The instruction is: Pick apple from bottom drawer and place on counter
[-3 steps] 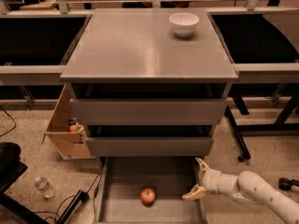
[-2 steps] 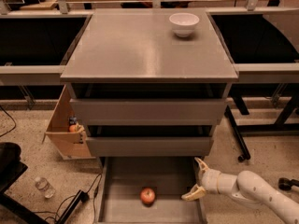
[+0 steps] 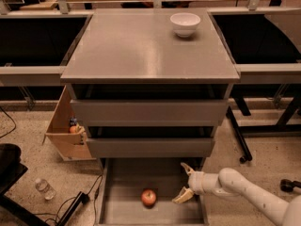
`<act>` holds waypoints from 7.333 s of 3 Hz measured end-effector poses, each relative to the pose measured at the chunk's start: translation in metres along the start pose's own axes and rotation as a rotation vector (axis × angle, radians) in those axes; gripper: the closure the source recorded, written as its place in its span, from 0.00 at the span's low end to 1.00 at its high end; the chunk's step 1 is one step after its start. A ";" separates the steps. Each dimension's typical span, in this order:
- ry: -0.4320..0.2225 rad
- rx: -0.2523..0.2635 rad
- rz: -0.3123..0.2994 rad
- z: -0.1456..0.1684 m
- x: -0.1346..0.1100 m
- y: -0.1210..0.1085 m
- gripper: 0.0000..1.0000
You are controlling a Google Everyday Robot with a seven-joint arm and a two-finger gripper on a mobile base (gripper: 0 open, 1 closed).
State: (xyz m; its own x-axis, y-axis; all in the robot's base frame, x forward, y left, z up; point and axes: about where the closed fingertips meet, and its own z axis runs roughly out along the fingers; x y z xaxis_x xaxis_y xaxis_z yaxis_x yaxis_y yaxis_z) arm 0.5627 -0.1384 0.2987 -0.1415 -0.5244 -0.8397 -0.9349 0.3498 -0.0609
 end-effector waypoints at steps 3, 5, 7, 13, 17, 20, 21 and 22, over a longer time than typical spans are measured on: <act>0.013 -0.221 -0.008 0.131 0.054 0.023 0.00; -0.020 -0.274 0.005 0.169 0.069 0.043 0.00; -0.076 -0.330 0.023 0.197 0.067 0.081 0.27; -0.166 -0.237 -0.005 0.059 -0.025 0.068 1.00; -0.117 -0.295 0.070 -0.154 -0.244 0.089 1.00; -0.107 -0.243 0.078 -0.179 -0.285 0.069 1.00; -0.059 -0.211 0.066 -0.191 -0.330 0.068 1.00; -0.027 -0.135 0.045 -0.217 -0.416 0.055 1.00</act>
Offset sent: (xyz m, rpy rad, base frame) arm 0.0193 0.0867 -0.1319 -0.0020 0.1433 0.2223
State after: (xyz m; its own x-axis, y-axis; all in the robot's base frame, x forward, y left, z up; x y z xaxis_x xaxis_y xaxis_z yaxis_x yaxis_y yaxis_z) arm 0.4998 -0.0691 0.7620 -0.1774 -0.4889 -0.8541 -0.9632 0.2644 0.0488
